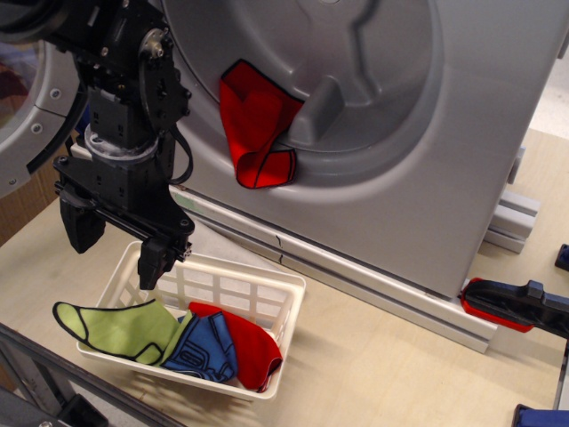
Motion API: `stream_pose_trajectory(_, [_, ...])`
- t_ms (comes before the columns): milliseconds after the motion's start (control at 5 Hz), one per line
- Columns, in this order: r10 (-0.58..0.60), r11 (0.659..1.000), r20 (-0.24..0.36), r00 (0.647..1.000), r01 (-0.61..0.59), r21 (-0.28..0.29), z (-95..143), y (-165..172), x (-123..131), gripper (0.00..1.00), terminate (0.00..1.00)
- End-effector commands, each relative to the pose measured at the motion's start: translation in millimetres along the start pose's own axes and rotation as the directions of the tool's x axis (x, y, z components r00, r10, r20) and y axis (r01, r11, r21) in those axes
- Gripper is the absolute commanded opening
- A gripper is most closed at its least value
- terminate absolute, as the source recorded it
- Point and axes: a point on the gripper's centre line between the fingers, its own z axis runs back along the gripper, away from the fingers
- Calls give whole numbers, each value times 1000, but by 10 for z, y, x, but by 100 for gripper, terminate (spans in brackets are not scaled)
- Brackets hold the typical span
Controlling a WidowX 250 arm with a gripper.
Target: Take clothes out of laundry machine
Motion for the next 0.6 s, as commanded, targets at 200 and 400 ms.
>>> stream_pose_trajectory(200, [148, 989, 84, 985, -149, 7, 34, 4, 248, 100, 0])
stream_pose_trajectory(400, [278, 960, 205, 938, -270, -69, 113, 84, 433, 100, 0])
